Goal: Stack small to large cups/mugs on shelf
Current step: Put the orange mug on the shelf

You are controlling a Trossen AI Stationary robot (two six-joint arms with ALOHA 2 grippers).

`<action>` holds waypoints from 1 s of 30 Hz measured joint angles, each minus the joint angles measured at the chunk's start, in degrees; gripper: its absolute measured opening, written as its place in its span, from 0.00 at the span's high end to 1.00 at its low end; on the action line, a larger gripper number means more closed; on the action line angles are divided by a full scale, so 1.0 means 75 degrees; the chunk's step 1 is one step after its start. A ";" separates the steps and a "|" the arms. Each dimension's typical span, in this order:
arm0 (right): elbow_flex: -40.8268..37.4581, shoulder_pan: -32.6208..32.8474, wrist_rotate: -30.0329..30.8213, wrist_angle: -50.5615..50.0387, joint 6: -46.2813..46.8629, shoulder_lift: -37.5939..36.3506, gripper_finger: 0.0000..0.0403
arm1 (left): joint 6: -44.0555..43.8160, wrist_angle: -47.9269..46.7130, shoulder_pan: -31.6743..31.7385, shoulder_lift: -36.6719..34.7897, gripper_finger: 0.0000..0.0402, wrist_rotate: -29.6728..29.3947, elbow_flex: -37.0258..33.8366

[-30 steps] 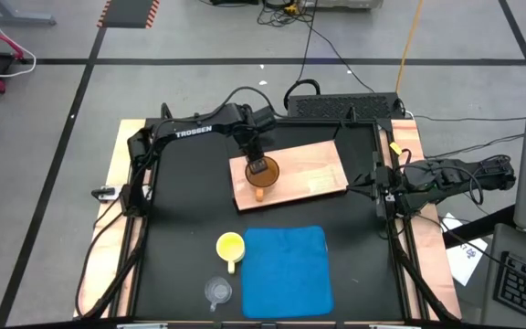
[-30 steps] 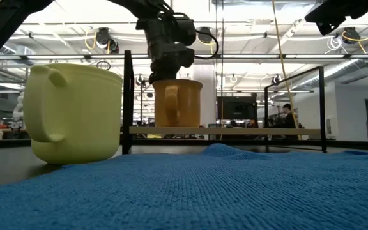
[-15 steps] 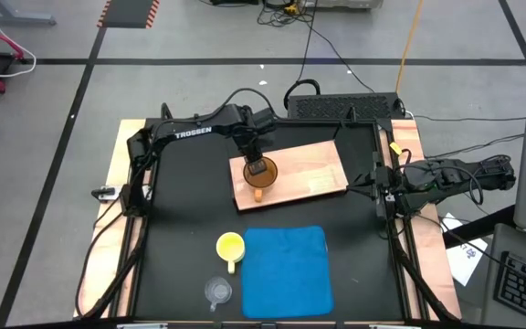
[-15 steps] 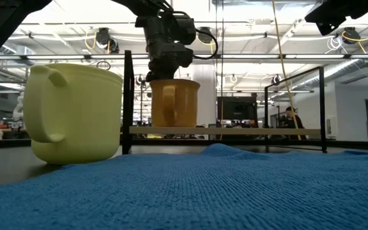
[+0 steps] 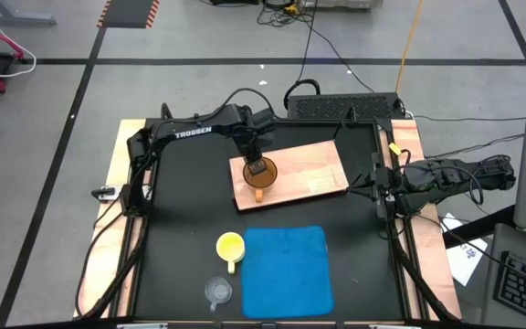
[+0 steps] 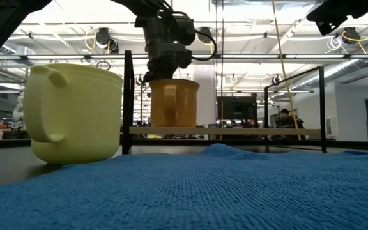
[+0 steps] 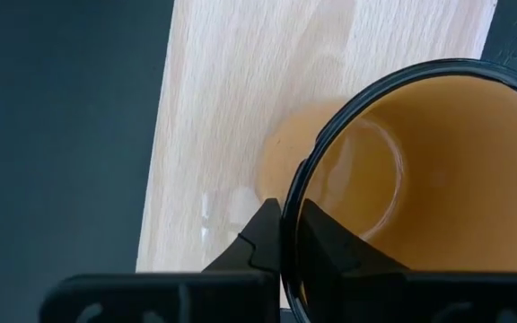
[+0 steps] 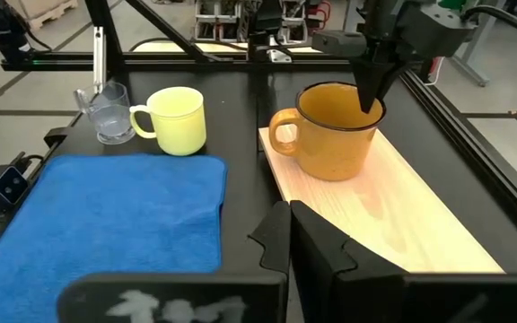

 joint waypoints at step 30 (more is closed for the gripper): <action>0.0000 0.0000 -0.0009 0.0029 0.0083 0.0001 1.00 | -0.0915 0.0156 -0.0340 0.0046 0.87 0.0087 -0.0031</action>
